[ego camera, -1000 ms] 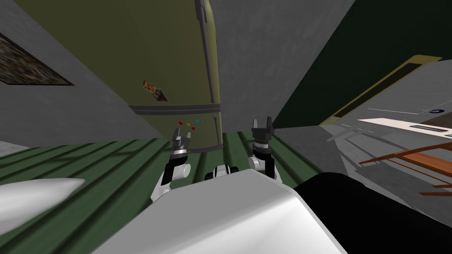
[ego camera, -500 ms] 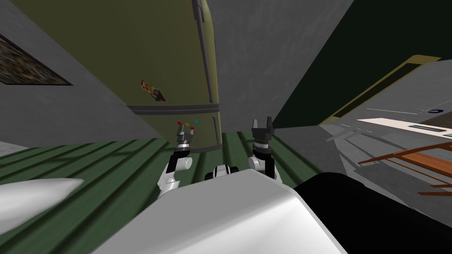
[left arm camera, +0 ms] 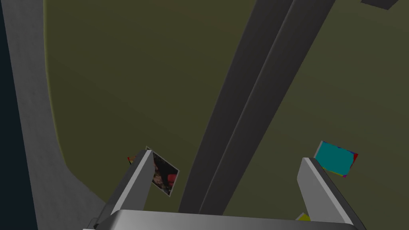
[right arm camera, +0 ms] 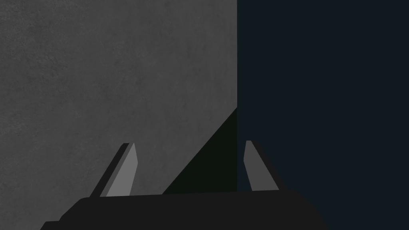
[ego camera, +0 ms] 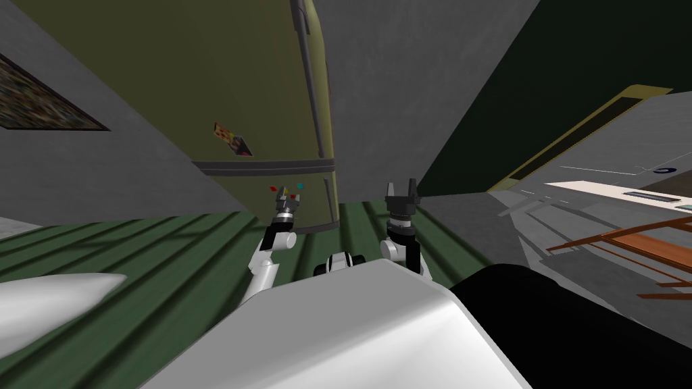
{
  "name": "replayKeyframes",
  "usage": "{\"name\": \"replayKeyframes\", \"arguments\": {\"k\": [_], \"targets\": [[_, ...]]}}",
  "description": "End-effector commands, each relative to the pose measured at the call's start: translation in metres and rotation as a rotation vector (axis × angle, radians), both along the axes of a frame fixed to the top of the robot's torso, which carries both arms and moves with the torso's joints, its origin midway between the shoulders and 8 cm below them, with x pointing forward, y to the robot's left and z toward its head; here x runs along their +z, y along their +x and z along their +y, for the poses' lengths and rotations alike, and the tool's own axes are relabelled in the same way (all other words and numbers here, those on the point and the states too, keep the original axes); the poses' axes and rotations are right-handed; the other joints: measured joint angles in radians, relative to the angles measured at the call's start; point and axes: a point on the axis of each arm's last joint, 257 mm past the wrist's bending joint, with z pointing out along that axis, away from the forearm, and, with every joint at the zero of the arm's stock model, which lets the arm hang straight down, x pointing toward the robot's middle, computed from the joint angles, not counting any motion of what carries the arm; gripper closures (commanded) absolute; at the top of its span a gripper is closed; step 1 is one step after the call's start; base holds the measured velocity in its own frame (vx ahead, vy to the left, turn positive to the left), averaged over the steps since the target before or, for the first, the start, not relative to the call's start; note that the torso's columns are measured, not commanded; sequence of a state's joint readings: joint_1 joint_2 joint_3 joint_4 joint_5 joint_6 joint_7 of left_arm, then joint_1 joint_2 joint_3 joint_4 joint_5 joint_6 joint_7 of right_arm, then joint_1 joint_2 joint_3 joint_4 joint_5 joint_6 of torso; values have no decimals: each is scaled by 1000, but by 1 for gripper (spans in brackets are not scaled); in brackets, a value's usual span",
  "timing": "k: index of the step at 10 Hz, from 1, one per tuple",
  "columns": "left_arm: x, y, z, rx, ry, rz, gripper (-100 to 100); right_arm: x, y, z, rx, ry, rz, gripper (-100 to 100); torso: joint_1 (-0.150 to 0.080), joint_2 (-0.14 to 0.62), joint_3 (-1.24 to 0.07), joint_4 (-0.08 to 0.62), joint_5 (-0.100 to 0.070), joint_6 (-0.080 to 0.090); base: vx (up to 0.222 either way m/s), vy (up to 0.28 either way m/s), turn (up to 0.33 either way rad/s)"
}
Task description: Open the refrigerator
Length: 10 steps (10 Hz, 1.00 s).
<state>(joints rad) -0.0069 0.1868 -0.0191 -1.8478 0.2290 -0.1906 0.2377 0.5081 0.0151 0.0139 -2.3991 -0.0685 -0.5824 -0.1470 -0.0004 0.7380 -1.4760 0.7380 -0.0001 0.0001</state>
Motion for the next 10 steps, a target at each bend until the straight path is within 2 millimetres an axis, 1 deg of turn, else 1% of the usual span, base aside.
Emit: {"name": "replayKeyframes", "arguments": {"k": [1,2,3,4,5,6,7,8,9,10], "targets": [[-2,23,-2,-26,-27,37,-100,0,0,0,0,0,0,0,1,0,0,0,0,0,-3,-35,-2],[7,25,-5,-31,-27,21,-100,0,0,0,0,0,0,0,0,0,0,0,0,0,-6,-28,-1],[1,39,-5,-43,-44,56,-100,0,0,0,0,0,0,0,1,0,0,0,0,0,-14,-34,-3],[10,41,-8,-50,-44,40,-100,0,0,0,0,0,0,0,0,1,0,0,0,0,-7,-29,1],[2,53,-7,-58,-62,80,-100,0,0,0,0,0,0,0,0,0,0,0,0,0,-6,-34,-1],[14,56,-12,-67,-61,59,-100,0,0,0,0,0,0,0,0,0,0,0,0,0,-4,-30,-2],[9,70,-12,-77,-79,97,-100,0,0,0,0,0,0,0,1,0,0,0,0,0,-1,-36,-1],[19,72,-15,-83,-78,81,-100,0,0,0,0,0,0,0,0,0,0,0,0,0,-3,-32,-2],[10,85,-14,-90,-96,124,-100,0,0,0,0,0,0,0,1,0,0,0,0,0,-7,-39,0],[23,87,-18,-99,-95,103,-100,0,0,0,0,0,0,0,0,0,0,0,0,0,-9,-32,1]]}}
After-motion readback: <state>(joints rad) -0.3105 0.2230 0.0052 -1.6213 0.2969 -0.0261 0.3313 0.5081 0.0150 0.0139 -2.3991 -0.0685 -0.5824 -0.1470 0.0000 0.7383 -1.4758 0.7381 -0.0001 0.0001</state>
